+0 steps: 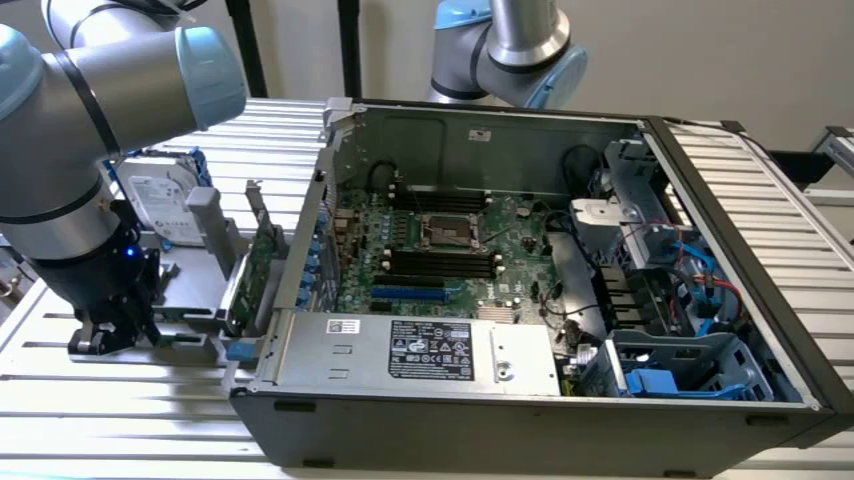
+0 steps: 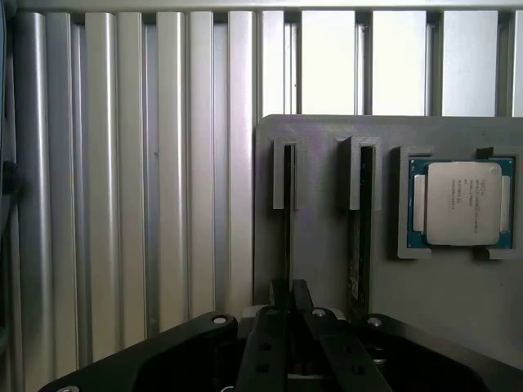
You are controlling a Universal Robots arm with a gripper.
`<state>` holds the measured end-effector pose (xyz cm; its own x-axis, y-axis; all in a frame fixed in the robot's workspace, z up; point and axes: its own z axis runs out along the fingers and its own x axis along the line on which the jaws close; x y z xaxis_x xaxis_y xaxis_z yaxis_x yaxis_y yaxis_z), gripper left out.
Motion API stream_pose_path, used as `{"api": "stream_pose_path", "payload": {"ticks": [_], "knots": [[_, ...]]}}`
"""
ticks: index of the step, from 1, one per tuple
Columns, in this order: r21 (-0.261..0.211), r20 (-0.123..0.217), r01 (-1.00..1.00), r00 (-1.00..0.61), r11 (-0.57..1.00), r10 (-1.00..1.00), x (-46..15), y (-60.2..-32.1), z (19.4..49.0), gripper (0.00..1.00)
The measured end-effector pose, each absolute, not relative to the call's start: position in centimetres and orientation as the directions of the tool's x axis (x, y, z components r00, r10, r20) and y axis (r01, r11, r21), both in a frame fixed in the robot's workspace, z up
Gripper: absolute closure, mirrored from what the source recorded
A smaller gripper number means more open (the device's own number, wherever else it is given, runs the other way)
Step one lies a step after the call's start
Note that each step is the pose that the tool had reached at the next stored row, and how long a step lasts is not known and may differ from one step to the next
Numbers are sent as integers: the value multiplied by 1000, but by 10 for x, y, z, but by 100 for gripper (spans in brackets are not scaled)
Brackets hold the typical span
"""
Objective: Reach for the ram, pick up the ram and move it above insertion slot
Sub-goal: 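Pick up the ram and move it above insertion slot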
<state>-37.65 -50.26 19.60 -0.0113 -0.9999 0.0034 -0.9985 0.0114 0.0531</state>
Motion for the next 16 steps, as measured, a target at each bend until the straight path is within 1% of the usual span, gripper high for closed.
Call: {"api": "stream_pose_path", "payload": {"ticks": [8, 16], "knots": [[53, 3, -999, -11, 11, -1000, -377, -503, 199, 87], [53, 3, -999, -9, 10, -1000, -377, -503, 212, 87]]}}
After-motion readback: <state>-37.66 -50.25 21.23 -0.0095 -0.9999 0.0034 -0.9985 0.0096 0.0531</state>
